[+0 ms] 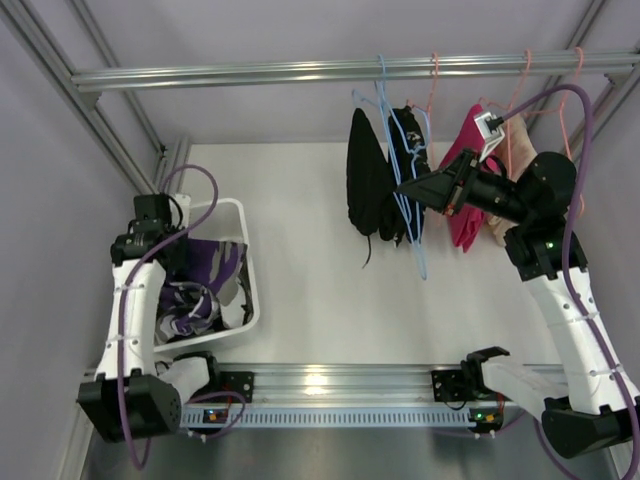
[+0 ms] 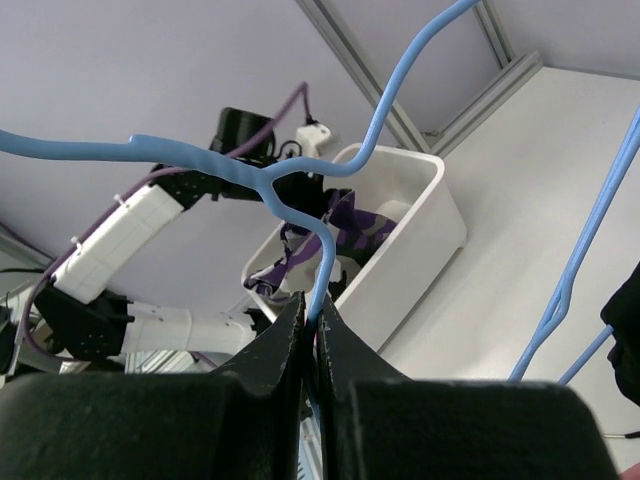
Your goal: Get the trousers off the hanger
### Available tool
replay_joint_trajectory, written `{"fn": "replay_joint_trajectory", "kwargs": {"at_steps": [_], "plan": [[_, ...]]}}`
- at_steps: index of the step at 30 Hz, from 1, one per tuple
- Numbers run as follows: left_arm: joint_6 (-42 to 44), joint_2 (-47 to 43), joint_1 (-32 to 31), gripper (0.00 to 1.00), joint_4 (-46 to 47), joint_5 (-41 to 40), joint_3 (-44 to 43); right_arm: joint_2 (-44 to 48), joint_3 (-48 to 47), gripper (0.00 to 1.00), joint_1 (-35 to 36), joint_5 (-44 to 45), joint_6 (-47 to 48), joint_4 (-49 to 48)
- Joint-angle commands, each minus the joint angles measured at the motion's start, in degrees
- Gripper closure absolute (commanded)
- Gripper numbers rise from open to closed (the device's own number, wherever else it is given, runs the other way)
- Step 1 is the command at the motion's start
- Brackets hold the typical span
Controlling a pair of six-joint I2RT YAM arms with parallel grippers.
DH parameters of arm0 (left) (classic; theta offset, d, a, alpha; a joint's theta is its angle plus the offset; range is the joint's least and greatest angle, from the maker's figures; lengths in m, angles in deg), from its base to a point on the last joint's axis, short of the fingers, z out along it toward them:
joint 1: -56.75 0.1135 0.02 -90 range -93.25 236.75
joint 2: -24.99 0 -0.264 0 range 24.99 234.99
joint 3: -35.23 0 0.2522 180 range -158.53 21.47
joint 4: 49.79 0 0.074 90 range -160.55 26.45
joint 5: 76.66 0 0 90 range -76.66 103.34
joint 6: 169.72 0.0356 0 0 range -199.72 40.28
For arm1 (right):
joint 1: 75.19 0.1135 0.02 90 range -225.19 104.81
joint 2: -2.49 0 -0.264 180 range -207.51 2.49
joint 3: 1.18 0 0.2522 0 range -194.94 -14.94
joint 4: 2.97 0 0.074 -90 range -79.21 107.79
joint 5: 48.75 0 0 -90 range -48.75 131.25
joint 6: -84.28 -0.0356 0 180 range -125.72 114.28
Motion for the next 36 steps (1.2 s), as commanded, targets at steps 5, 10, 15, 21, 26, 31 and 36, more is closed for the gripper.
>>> {"fn": "replay_joint_trajectory", "kwargs": {"at_steps": [5,10,15,21,26,31,36], "plan": [[15.20,5.95,0.32,1.00,6.42,-8.69,9.58,1.29,0.66,1.00,-0.14,0.12,1.75,-3.74],[26.71,10.79,0.32,1.00,17.59,-9.12,7.30,1.12,-0.04,1.00,-0.23,-0.06,2.28,-3.13],[38.84,13.95,0.40,1.00,23.57,-8.60,7.29,1.82,-0.13,1.00,-0.23,0.03,3.07,-1.99],[53.16,15.97,2.16,1.00,31.66,-7.03,10.46,2.00,-0.31,1.00,-0.23,-0.06,3.68,-1.28],[63.27,17.46,4.35,1.00,42.20,-4.12,13.71,1.56,-0.66,1.00,-0.14,0.03,3.33,-1.72],[66.80,23.61,7.61,1.00,44.77,0.35,7.75,1.47,-1.01,1.00,-0.14,0.03,2.98,-1.99],[67.16,24.85,9.19,1.00,42.76,6.95,1.86,1.65,-1.19,1.00,-0.23,0.21,3.33,-1.37]]}}
